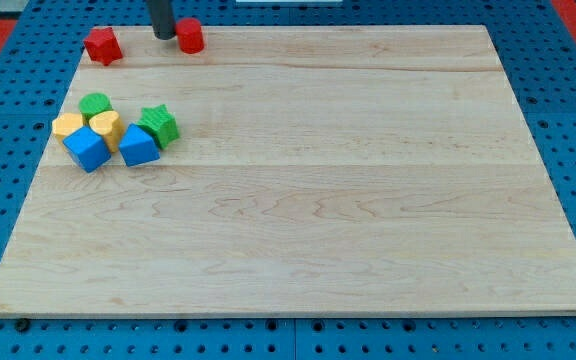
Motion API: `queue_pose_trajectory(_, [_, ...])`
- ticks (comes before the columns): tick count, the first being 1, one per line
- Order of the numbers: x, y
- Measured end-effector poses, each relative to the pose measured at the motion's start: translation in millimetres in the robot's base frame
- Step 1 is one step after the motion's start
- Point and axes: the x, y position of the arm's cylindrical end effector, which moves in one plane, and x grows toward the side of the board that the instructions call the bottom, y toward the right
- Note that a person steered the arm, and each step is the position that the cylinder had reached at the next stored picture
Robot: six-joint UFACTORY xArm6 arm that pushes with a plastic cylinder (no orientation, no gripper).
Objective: Move the red circle to the center of the board
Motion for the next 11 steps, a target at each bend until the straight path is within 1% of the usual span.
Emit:
queue_pose_trajectory(1, [31, 50])
queue_pose_trajectory(2, [33, 58])
queue_pose_trajectory(3, [5, 24])
queue_pose_trajectory(4, [-19, 12])
queue_pose_trajectory(5, [-15, 64])
queue_pose_trajectory(6, [23, 107])
queue_pose_trajectory(7, [75, 133])
queue_pose_trajectory(8, [87, 141])
queue_pose_trajectory(9, [54, 145])
queue_pose_trajectory(10, [73, 164])
queue_pose_trajectory(11, [130, 164])
